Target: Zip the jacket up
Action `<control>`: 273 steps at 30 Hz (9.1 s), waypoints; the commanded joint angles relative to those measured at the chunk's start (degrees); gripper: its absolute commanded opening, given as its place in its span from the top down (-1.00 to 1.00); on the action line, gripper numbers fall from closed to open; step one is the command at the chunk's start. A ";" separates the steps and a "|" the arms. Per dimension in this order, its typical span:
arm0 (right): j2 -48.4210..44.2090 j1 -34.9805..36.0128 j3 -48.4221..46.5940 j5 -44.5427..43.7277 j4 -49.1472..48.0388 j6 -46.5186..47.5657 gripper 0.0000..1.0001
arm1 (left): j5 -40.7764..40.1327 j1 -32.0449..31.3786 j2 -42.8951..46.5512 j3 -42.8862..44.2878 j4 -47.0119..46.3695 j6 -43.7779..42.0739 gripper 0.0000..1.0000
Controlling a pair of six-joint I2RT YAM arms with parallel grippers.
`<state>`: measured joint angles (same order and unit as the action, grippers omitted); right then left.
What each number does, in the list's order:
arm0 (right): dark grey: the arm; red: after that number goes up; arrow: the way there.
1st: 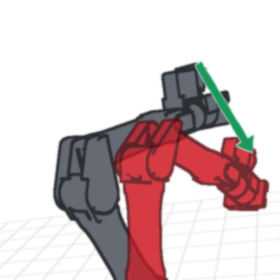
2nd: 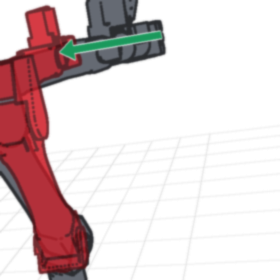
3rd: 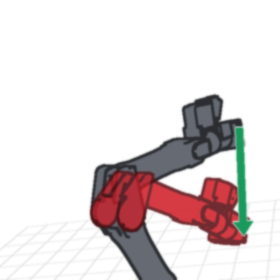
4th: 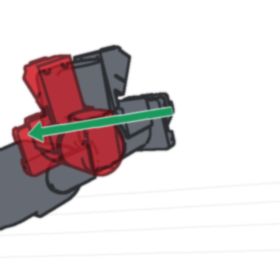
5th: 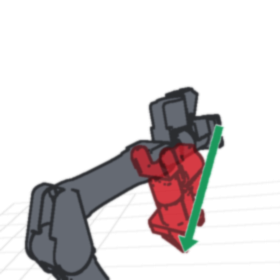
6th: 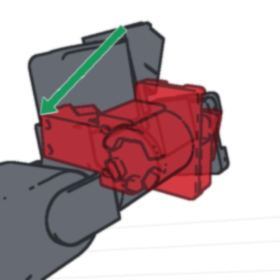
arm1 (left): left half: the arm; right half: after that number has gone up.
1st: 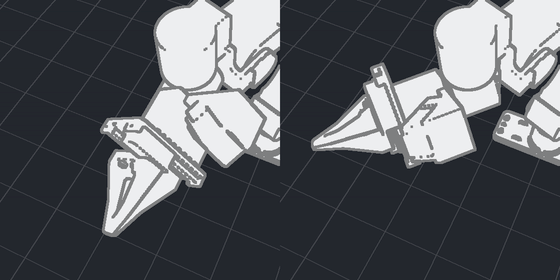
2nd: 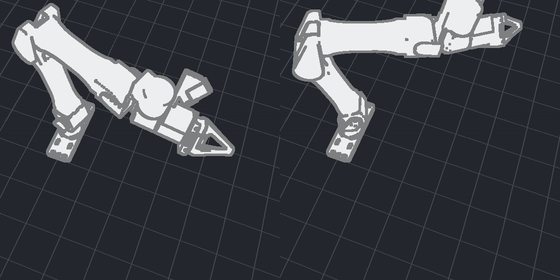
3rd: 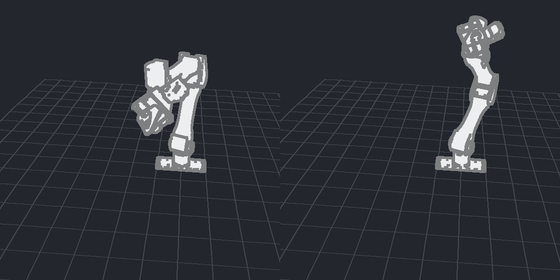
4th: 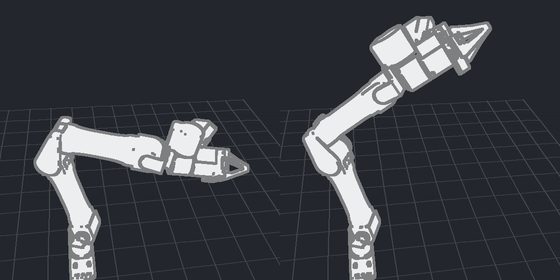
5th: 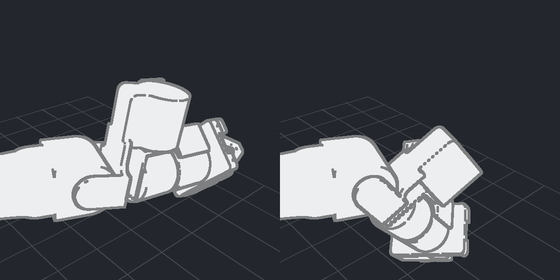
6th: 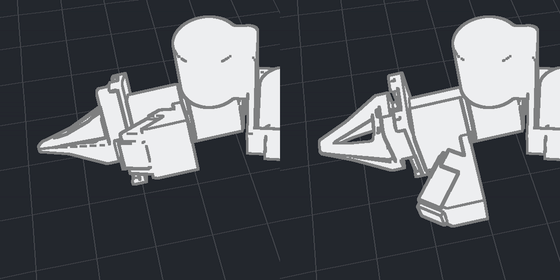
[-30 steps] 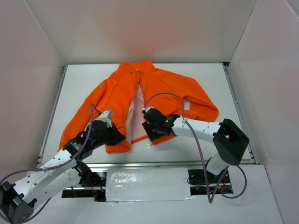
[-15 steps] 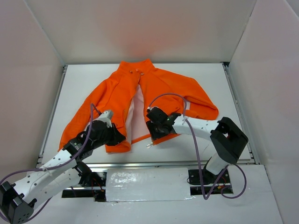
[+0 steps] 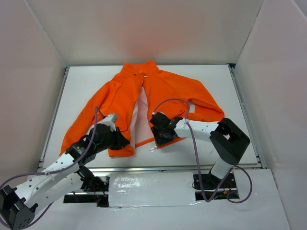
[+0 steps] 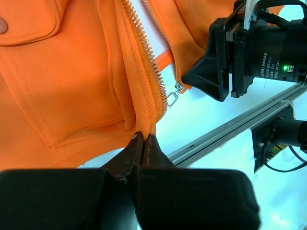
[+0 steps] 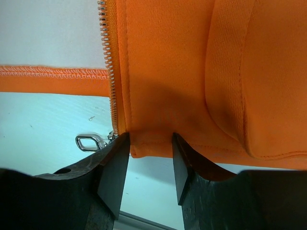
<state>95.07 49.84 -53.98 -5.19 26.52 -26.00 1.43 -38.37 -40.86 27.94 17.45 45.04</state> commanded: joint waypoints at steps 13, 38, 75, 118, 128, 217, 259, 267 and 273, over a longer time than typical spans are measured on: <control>9.69 3.68 0.18 -1.49 0.65 -6.17 0.17 | -0.72 0.22 0.78 0.01 -1.02 0.31 1.00; -19.27 6.31 16.96 -1.66 -26.15 -26.38 1.00 | -4.33 0.14 2.19 -4.12 -11.29 4.18 1.00; -35.83 11.42 37.27 -11.77 -63.35 -19.00 1.00 | -4.33 -8.04 -16.27 -6.76 -49.44 4.53 1.00; -38.20 4.29 37.54 -0.52 -65.38 -15.56 1.00 | -10.40 -8.12 1.67 -10.54 -40.99 4.70 1.00; -35.05 10.70 35.09 -13.42 -58.18 -22.86 1.00 | -13.55 -8.30 -2.47 -15.20 -52.61 10.07 1.00; -26.25 13.17 29.10 -15.99 -56.84 -23.22 1.00 | -5.56 -8.83 -6.86 -15.46 -50.15 13.85 1.00; -26.86 13.17 30.60 -15.64 -58.69 -23.48 1.00 | -7.85 -8.83 -5.81 -13.27 -48.21 12.97 1.00; -27.13 13.09 30.33 -16.87 -57.64 -23.75 1.00 | -7.23 -8.83 -5.90 -13.53 -48.04 12.88 1.00; -27.39 13.17 29.81 -16.96 -57.29 -23.66 1.00 | -7.15 -8.83 -5.90 -13.70 -47.60 12.80 1.00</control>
<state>68.73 62.54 -22.50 -20.18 -30.33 -49.87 -7.09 -46.76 -46.76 12.86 -26.22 58.63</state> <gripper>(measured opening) 0.022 0.050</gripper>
